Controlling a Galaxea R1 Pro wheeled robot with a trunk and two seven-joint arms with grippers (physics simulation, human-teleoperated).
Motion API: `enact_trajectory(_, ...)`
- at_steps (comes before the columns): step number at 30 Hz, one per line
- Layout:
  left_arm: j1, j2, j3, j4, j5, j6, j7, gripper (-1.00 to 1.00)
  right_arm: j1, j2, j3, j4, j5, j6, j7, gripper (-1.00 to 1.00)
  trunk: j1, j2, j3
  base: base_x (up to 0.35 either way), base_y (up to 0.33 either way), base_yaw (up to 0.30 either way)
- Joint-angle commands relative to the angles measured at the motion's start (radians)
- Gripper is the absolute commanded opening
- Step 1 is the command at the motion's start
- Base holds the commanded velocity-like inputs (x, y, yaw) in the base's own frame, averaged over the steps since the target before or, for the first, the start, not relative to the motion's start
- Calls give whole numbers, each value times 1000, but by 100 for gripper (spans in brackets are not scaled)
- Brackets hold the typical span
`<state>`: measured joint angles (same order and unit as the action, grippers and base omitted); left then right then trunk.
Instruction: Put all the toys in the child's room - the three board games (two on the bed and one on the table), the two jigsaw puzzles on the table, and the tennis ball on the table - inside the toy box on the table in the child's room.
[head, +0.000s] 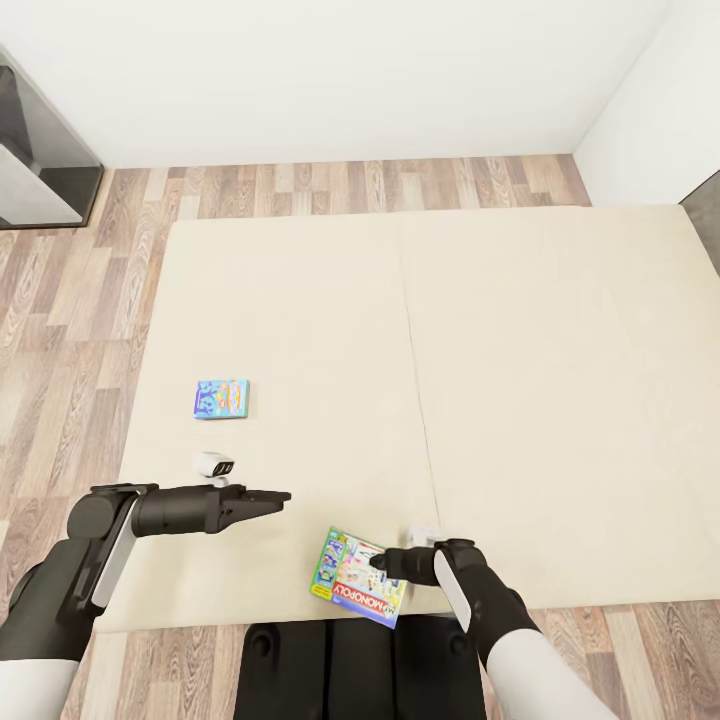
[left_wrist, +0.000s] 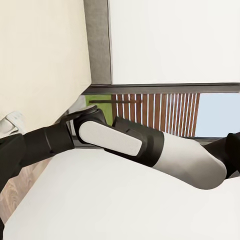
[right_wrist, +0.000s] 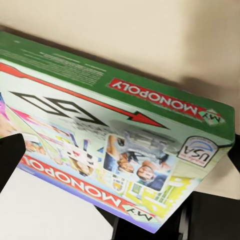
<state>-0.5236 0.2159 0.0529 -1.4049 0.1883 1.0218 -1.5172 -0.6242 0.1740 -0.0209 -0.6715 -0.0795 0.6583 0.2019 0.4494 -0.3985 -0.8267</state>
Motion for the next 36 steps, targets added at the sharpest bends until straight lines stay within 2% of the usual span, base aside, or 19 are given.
enact_trajectory(1,-1,0,0,0,0,11,-3,100,-1,0,-2,-2,-8,6,0,100,1,-2,-1,0,0,0)
enact_trajectory(10,0,0,-1,0,0,9,-3,100,-4,0,-2,-24,-9,10,30,100,1,-2,-1,0,0,0)
enact_trajectory(19,-1,0,0,0,0,10,-3,100,-6,0,-2,-26,-9,12,106,100,1,-2,-1,0,0,0)
enact_trajectory(36,0,1,0,0,1,11,-4,100,-8,0,-2,-22,-11,11,116,100,1,-2,-1,0,0,0)
